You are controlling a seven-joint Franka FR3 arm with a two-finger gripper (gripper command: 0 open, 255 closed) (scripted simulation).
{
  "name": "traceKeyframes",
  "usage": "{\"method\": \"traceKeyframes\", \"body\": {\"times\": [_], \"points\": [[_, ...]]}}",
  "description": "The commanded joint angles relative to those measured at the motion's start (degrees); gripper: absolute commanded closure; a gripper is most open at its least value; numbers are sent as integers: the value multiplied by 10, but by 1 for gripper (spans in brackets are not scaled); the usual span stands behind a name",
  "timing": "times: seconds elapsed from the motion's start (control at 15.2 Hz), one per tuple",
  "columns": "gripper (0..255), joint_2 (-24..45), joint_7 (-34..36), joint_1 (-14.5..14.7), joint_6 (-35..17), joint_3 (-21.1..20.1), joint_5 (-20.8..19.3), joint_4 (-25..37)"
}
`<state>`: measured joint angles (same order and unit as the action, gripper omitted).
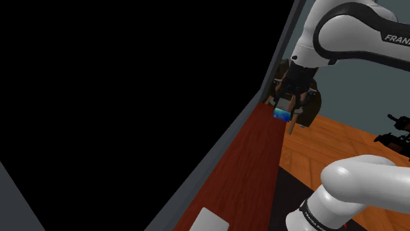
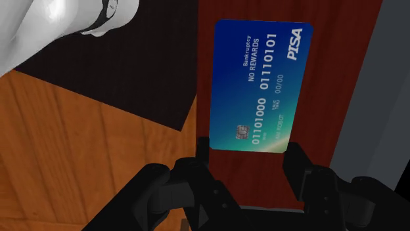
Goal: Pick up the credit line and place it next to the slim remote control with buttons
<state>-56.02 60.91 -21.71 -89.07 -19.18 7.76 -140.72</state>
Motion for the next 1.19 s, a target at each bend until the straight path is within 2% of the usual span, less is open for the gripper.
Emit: {"method": "traceKeyframes", "body": {"times": [0.0, 0.59, 1.12], "points": [[255, -18, 27, 14, 17, -25, 23, 0], [255, -66, 141, 61, 88, -124, 118, 35], [255, -68, 249, 77, 132, -216, 202, 108]]}}
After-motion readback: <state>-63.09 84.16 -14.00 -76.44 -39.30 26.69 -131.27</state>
